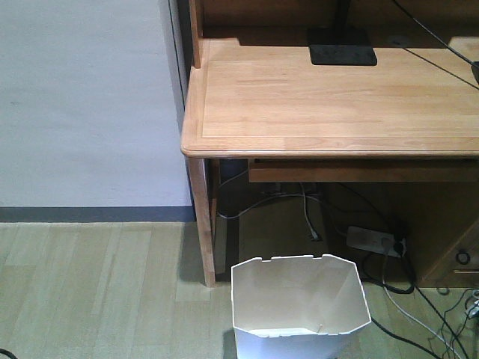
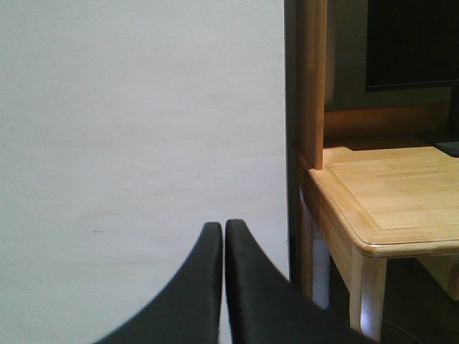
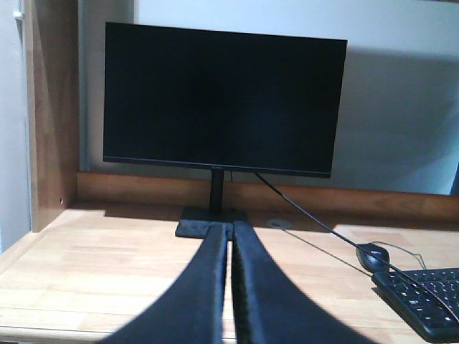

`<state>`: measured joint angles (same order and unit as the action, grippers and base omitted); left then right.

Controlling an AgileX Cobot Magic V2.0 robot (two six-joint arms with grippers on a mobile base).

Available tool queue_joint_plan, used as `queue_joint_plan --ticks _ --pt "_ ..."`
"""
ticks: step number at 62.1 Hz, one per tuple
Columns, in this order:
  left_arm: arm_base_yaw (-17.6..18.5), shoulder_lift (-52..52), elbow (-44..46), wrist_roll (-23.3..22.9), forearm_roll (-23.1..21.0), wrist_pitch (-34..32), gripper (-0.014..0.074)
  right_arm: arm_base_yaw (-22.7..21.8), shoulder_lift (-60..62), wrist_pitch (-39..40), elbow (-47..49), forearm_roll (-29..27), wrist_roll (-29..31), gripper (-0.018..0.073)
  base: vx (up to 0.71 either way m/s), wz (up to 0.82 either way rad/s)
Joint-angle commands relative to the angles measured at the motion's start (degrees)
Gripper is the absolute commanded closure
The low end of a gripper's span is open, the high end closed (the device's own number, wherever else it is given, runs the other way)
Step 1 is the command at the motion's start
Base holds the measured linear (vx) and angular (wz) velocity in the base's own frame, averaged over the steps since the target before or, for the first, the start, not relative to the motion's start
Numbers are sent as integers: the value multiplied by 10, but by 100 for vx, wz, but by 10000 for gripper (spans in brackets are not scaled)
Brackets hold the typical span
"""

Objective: Move trash bin to bedside with robot

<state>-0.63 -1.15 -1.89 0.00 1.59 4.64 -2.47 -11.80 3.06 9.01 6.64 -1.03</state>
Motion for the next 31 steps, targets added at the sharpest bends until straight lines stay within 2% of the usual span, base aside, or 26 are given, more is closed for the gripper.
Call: queue_joint_plan --ticks 1,12,31 --pt "4 -3 -7 -8 -5 -43 603 -4 -78 9 68 5 0 568 0 0" --pt "4 -3 -7 -8 -5 -43 603 -4 -157 -37 128 2 -9 568 0 0" --pt "4 -3 -7 -8 -5 -43 603 -4 -181 -43 126 2 -15 564 0 0"
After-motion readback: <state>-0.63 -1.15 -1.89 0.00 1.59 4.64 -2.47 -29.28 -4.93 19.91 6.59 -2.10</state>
